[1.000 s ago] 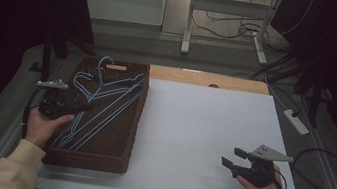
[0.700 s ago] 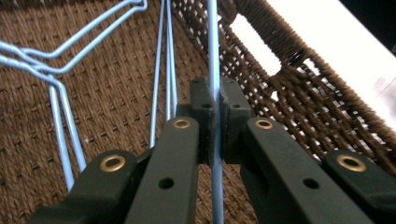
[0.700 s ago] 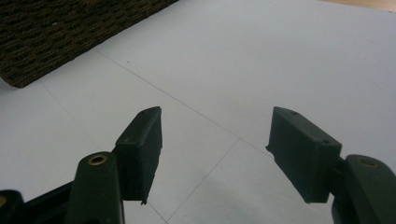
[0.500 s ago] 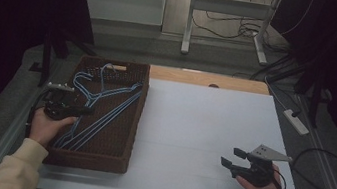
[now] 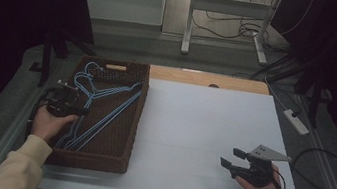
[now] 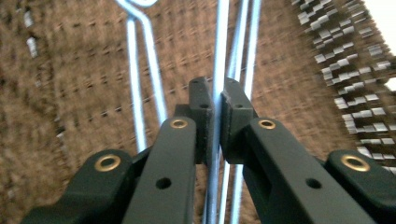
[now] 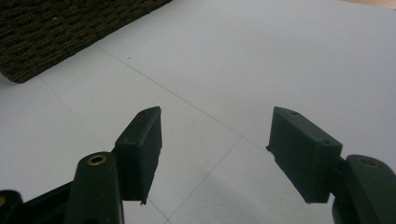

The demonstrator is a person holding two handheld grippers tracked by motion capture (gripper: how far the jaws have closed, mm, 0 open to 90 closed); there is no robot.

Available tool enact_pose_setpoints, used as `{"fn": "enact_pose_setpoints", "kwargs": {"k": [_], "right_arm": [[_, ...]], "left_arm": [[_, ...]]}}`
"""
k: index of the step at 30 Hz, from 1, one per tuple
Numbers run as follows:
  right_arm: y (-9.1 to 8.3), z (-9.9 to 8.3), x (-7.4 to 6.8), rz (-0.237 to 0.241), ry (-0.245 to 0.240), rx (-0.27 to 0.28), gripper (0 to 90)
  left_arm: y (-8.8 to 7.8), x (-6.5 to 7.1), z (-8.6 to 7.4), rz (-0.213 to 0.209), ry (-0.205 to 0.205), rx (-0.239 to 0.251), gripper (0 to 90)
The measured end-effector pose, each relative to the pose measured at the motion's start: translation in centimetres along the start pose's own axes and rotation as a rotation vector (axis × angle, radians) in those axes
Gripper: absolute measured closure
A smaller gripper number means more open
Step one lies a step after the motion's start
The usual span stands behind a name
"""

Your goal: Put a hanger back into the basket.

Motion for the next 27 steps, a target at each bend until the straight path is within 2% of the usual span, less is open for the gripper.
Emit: {"fn": "enact_pose_setpoints", "kwargs": {"k": [2,4,6,7,8,9,13,15,17,18,19,21,23,24,26,27], "right_arm": [[0.0,0.0,0.0,0.0,-0.002,-0.001,35.2],[-0.1,0.0,0.0,0.0,-0.003,-0.001,35.2],[-0.1,-0.1,0.0,-0.003,-0.001,-0.002,35.2],[-0.1,-0.1,0.0,-0.003,-0.001,-0.002,35.2],[-0.2,-0.1,0.0,-0.004,-0.001,-0.003,35.2],[-0.2,-0.1,0.0,-0.004,-0.003,-0.003,35.2],[-0.2,-0.1,0.0,-0.005,-0.004,-0.002,35.2],[-0.2,-0.1,0.0,-0.006,-0.005,-0.002,35.1],[-0.3,-0.1,0.0,-0.007,-0.005,-0.003,35.2],[-0.3,-0.1,0.0,-0.007,-0.005,-0.003,35.2],[-0.2,-0.1,0.0,-0.007,-0.005,-0.003,35.2],[-0.2,-0.1,0.0,-0.008,-0.004,-0.005,35.1],[-0.2,-0.1,0.0,-0.008,-0.003,-0.006,35.2],[-0.1,-0.1,0.0,-0.007,-0.006,-0.006,35.1],[-0.1,-0.1,-0.1,-0.007,-0.009,-0.01,35.1],[-0.1,-0.1,-0.1,-0.004,-0.01,-0.01,35.1]], "left_arm": [[0.2,-0.1,0.0,0.018,-0.004,-0.011,81.6],[0.4,-0.2,0.0,0.039,0.004,-0.019,73.4],[0.4,-0.2,0.1,0.089,0.01,-0.004,66.2],[0.4,-0.2,0.1,0.089,0.01,-0.004,62.9],[0.2,-0.2,0.2,0.093,0.012,0.014,62.9],[-0.1,0.0,0.3,0.078,0.013,0.038,57.5],[-0.6,0.2,0.3,0.075,0.028,0.067,54.8],[-1.4,0.6,0.3,0.055,0.039,0.115,52.7],[-1.8,0.8,0.3,0.042,0.046,0.134,49.9],[-2.7,1.3,0.3,0.009,0.056,0.18,48.6],[-2.7,1.3,0.3,0.009,0.056,0.18,47.5],[-4.1,2.0,0.1,-0.04,0.07,0.249,44.9],[-4.5,2.2,0.0,-0.054,0.079,0.266,42.3],[-5.3,2.7,-0.1,-0.078,0.092,0.292,41.4],[-5.6,3.0,-0.2,-0.091,0.098,0.3,40.0],[-6.2,3.6,-0.5,-0.112,0.113,0.316,39.6]]}}
Point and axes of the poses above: each handheld gripper's, and its own axes: y roughly forward along the jaws, z roughly out of its top, x roughly to its right, the point moved 4 cm from there along y, roughly forward along the jaws, and after that the axes turned 4 degrees about x, right-handed, at the moved point
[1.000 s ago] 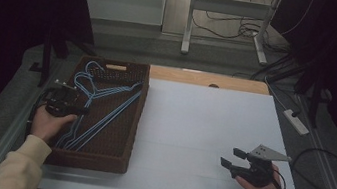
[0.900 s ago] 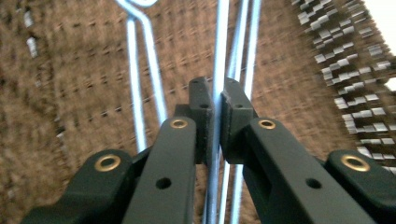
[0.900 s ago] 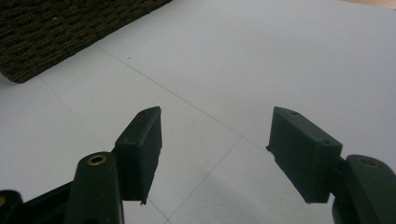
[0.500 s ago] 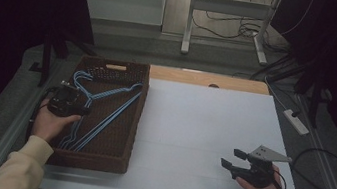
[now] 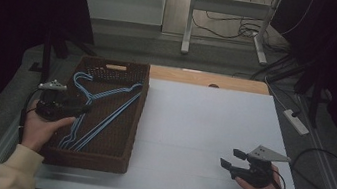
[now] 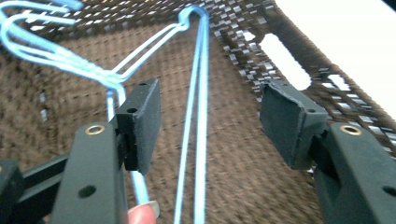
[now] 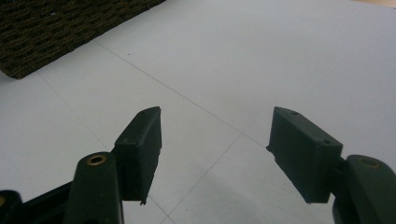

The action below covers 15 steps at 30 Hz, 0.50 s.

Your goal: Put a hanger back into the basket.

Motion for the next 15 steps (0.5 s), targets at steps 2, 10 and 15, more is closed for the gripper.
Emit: {"fn": "enact_pose_setpoints", "kwargs": {"k": [2,10,15], "right_arm": [[0.0,0.0,0.0,0.0,0.0,0.0,35.1],[0.1,0.0,0.0,0.003,-0.002,-0.001,35.1],[0.0,0.0,0.1,0.0,-0.001,0.0,35.1]], "left_arm": [[-0.2,0.4,-0.1,-0.012,0.006,0.007,38.5],[-1.0,3.2,-1.1,-0.089,0.044,0.063,36.6],[-1.1,4.7,-1.5,-0.111,0.081,0.1,35.3]]}}
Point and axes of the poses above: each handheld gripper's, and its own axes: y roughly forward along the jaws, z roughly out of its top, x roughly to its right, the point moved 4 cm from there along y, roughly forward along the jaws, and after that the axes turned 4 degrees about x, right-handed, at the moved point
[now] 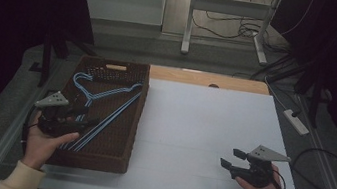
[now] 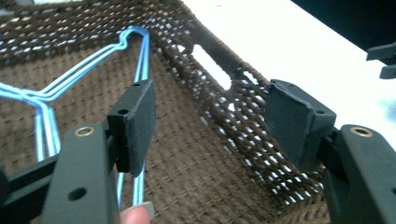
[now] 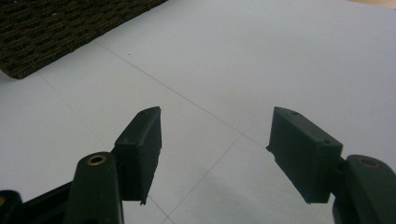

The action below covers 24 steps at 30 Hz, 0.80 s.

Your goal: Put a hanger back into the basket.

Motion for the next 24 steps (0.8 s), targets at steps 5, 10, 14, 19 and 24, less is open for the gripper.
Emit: {"fn": "enact_pose_setpoints", "kwargs": {"k": [5,10,14,19,24], "right_arm": [[0.0,0.0,-0.1,0.001,-0.002,0.002,35.1],[-0.3,0.1,-0.1,-0.003,0.005,0.008,35.1],[-0.6,0.0,0.0,-0.008,0.011,0.01,35.1],[-0.9,-0.1,0.1,-0.014,0.018,0.015,35.0],[-1.2,-0.2,0.2,-0.023,0.025,0.019,35.0]], "left_arm": [[0.1,1.4,-0.5,-0.017,0.046,0.027,33.4],[0.4,2.6,-1.5,-0.038,0.074,0.039,33.2],[0.9,3.4,-2.4,-0.048,0.091,0.039,32.9],[1.5,4.2,-3.2,-0.063,0.106,0.035,32.6],[2.0,4.4,-3.4,-0.073,0.11,0.028,32.2]]}}
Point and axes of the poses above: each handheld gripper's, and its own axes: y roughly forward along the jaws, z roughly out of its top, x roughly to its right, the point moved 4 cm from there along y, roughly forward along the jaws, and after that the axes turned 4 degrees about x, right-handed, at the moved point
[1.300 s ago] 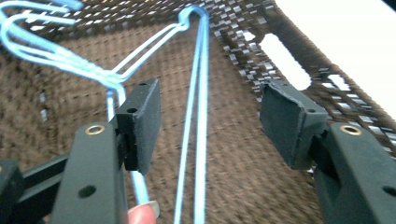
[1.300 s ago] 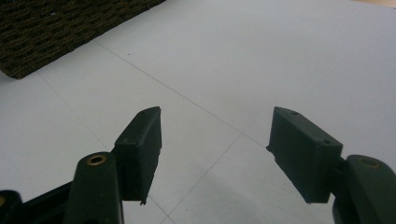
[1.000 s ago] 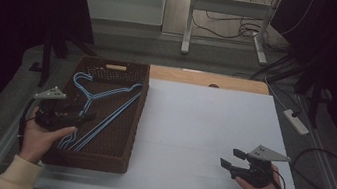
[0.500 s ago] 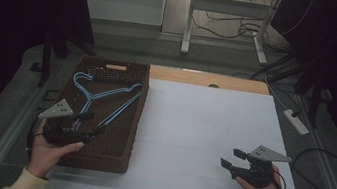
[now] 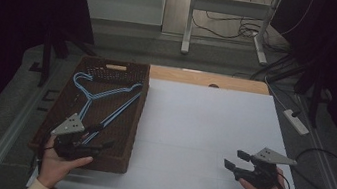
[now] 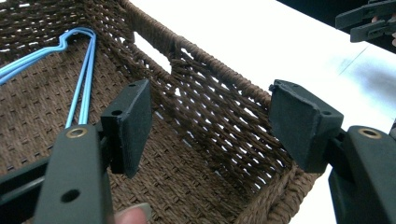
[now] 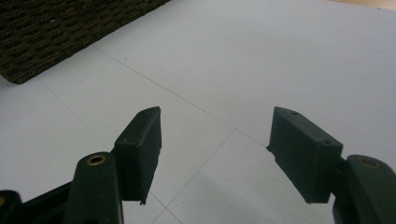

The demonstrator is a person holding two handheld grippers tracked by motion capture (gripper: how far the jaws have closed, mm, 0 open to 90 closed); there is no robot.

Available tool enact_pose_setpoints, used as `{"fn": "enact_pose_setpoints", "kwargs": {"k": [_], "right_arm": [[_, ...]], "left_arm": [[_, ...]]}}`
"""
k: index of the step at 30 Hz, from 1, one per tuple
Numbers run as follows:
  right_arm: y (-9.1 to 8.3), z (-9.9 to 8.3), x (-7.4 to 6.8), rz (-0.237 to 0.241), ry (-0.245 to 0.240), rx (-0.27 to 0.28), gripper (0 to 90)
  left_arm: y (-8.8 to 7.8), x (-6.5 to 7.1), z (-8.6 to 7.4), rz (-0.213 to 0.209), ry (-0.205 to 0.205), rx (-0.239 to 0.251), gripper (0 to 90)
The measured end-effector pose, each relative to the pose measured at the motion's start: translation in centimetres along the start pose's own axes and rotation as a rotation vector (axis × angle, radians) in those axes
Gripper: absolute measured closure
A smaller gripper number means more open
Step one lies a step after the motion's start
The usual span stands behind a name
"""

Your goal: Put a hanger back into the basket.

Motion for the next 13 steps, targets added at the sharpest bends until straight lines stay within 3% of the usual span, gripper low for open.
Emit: {"fn": "enact_pose_setpoints", "kwargs": {"k": [13], "right_arm": [[0.06,-0.07,0.0,0.004,-0.015,-0.009,35.0]], "left_arm": [[-0.16,0.0,0.19,0.008,0.002,0.007,31.9]]}}
Point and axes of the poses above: each handheld gripper's, and its own axes: y roughly forward along the jaws, z roughly out of its top, x roughly to its right, the point moved 4 cm from there along y, roughly forward along the jaws, and after that the axes turned 4 degrees about x, right-handed, at the moved point
